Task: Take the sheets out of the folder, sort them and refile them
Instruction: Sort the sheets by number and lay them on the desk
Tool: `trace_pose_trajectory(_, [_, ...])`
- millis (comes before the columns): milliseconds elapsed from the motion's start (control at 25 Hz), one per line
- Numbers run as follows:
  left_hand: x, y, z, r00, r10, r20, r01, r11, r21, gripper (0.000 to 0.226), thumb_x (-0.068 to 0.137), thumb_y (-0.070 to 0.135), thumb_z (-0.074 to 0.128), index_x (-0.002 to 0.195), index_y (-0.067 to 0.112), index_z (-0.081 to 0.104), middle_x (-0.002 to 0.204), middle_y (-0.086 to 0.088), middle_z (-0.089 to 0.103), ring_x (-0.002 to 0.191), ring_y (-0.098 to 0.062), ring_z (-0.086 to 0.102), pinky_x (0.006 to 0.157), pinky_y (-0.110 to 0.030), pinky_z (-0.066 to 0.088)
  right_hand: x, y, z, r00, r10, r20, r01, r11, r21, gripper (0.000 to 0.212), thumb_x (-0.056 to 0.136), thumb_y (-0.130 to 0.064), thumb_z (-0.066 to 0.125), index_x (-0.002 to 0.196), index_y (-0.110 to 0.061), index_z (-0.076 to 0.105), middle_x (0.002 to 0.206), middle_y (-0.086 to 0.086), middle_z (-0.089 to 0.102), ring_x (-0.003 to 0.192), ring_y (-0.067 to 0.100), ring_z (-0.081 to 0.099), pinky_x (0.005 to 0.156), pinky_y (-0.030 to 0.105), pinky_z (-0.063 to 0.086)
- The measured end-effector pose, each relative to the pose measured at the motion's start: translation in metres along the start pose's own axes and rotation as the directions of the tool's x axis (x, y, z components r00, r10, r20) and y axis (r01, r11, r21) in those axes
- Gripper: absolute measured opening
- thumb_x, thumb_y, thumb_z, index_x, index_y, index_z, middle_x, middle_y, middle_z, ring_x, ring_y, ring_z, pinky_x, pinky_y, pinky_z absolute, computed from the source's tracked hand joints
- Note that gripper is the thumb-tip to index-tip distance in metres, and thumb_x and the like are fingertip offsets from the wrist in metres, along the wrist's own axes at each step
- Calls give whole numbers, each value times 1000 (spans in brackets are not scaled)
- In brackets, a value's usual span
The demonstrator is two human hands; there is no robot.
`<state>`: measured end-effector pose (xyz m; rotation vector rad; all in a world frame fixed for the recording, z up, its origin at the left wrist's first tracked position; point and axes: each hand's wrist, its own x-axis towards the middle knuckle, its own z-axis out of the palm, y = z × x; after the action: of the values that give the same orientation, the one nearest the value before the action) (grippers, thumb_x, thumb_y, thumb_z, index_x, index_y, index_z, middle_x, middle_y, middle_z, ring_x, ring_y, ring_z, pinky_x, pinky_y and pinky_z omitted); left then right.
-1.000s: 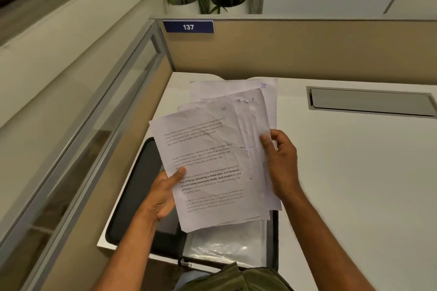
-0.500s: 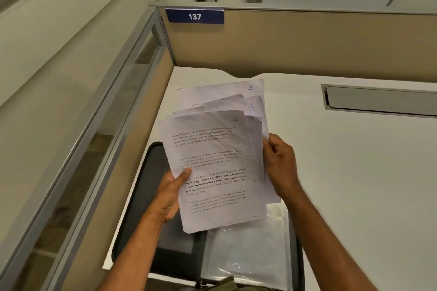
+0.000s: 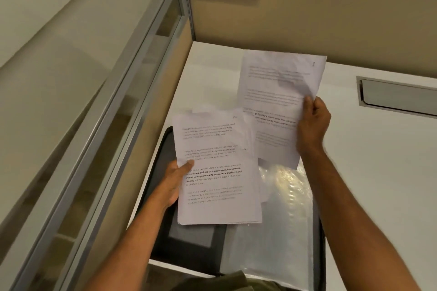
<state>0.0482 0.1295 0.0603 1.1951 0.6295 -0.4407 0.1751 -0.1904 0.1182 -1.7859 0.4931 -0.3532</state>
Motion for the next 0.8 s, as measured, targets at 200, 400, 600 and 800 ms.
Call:
trace_pose_trajectory(200, [17,-15,-16,989,-150,-9,149,973,175,27,103,17,60,130,12,66,122,-12,74,109,-30,73,99,-53,56,45,-2,39,996,36,-80,-38,999,-18,17,109,-17,45,98,-14,57,89,-10,56,70,-10,52,65,9,42])
trace_pose_trajectory(400, [20,-15,-17,984,-177,-39,181,969,168,20,103,17,62,122,16,69,114,-7,77,102,-27,75,91,-48,60,67,24,87,999,31,10,-30,994,-106,32,107,-10,41,134,3,52,118,5,60,102,15,61,73,1,45])
trace_pose_trajectory(600, [24,-16,-20,980,-197,-22,198,964,179,25,104,19,60,127,16,67,117,-6,77,106,-27,74,95,-51,58,94,51,115,996,58,75,-44,983,-177,36,111,-15,41,143,2,44,127,10,61,99,11,56,66,-4,41])
trace_pose_trajectory(800, [26,-13,-18,976,-211,-61,219,958,186,20,103,21,60,121,19,68,111,-4,78,98,-23,76,83,-44,61,107,66,132,959,51,278,90,878,-470,77,99,-36,64,161,-9,25,161,12,40,147,32,41,122,37,35])
